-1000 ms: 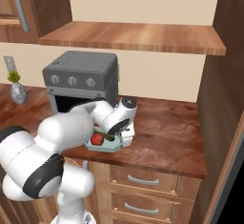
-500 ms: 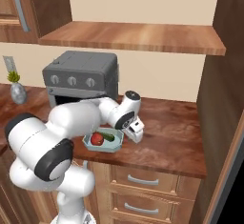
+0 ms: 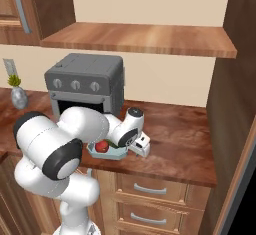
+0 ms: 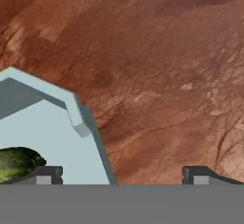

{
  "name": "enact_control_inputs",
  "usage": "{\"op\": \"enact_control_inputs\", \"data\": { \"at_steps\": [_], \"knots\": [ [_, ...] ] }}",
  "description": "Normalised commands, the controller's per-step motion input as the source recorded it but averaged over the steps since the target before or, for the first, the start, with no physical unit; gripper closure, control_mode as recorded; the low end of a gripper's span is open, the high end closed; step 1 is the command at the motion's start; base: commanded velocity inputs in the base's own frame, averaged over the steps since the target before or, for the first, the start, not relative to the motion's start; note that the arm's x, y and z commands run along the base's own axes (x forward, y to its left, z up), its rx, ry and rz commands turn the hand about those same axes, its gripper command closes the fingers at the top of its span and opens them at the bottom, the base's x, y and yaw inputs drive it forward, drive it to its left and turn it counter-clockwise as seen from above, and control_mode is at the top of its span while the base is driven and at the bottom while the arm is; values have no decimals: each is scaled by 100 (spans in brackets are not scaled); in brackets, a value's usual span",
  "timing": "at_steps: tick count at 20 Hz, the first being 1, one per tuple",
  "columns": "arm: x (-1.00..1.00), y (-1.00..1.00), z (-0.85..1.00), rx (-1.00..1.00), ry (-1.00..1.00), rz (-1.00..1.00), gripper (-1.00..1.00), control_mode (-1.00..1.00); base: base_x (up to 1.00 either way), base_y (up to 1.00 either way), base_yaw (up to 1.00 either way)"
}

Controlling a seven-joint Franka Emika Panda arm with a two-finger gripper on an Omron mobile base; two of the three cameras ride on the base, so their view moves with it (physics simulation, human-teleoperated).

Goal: Take the onion and squash out of the freezer and place them in the tupperware container on the counter. Then put the tupperware containing the vegetables back in the freezer.

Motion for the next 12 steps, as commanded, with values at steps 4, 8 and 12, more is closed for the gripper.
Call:
{"op": "enact_control_inputs", "data": {
  "at_steps": [4,8,12],
  "knots": [
    [1,1,-26,0,0,14,-100,-100,0,0,0],
    [8,13,-25,0,1,17,-100,-100,0,0,0],
    [0,46,-32,0,2,18,100,-100,0,0,0]
  ]
}}
